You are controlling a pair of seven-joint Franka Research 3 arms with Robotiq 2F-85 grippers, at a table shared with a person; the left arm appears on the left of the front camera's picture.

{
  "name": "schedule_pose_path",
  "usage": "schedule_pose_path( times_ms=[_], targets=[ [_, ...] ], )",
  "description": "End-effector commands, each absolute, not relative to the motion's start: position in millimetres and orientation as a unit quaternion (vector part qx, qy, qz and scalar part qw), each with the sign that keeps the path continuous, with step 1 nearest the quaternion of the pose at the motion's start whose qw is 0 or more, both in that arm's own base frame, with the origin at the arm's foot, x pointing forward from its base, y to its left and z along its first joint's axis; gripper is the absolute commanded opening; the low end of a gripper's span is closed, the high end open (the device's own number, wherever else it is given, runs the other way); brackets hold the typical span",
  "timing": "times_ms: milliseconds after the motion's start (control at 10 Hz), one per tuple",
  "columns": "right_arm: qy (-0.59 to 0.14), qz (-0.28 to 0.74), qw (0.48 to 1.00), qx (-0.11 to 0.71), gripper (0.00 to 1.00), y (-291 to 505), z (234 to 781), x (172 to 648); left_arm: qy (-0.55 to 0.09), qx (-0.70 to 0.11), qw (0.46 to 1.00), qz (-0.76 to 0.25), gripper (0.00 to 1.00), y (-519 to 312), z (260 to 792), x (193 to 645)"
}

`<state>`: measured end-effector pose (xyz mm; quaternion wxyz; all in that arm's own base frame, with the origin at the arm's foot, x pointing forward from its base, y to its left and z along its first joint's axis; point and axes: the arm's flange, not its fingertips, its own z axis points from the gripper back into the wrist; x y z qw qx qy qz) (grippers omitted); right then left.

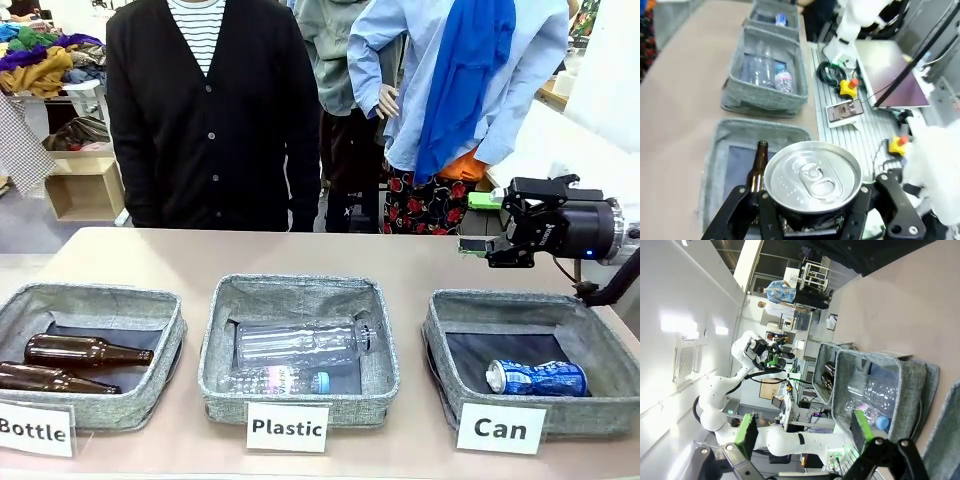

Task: Sort the can waste into the basket.
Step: Pick up the can waste from the table and place it in the right Fabric basket.

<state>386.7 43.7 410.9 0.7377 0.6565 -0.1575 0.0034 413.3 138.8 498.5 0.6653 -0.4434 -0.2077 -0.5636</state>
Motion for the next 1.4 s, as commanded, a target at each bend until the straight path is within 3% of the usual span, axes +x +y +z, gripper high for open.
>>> schedule_pose_path(
  times_ms=[0, 400, 500, 700, 900, 1000, 1200, 1300],
  targets=[
    [-0.151, -0.005, 0.736, 0.660, 1.00, 46, 414, 386, -0.244, -0.453, 0.664, -0.543, 0.00, 144, 495, 429],
    [-0.157, 0.003, 0.738, 0.657, 1.00, 44, 411, 387, -0.233, -0.452, 0.666, -0.547, 0.00, 143, 490, 426],
    [-0.144, 0.018, 0.772, 0.619, 1.00, 50, 422, 381, -0.269, -0.452, 0.674, -0.519, 0.00, 90, 499, 423],
    [-0.133, 0.012, 0.833, 0.536, 1.00, 24, 441, 362, -0.266, -0.425, 0.641, -0.582, 0.00, -55, 528, 416],
    [-0.162, 0.000, 0.873, 0.460, 1.00, -42, 463, 332, -0.223, -0.448, 0.577, -0.645, 0.00, -182, 545, 416],
    [-0.176, -0.016, 0.888, 0.424, 1.00, -83, 476, 312, -0.179, -0.479, 0.567, -0.646, 0.00, -247, 538, 414],
    [-0.181, -0.011, 0.909, 0.375, 1.00, -148, 502, 267, -0.163, -0.504, 0.570, -0.629, 0.00, -380, 524, 415],
    [-0.188, -0.018, 0.919, 0.346, 1.00, -170, 503, 249, -0.207, -0.466, 0.571, -0.644, 0.00, -439, 514, 416]
  ],
)
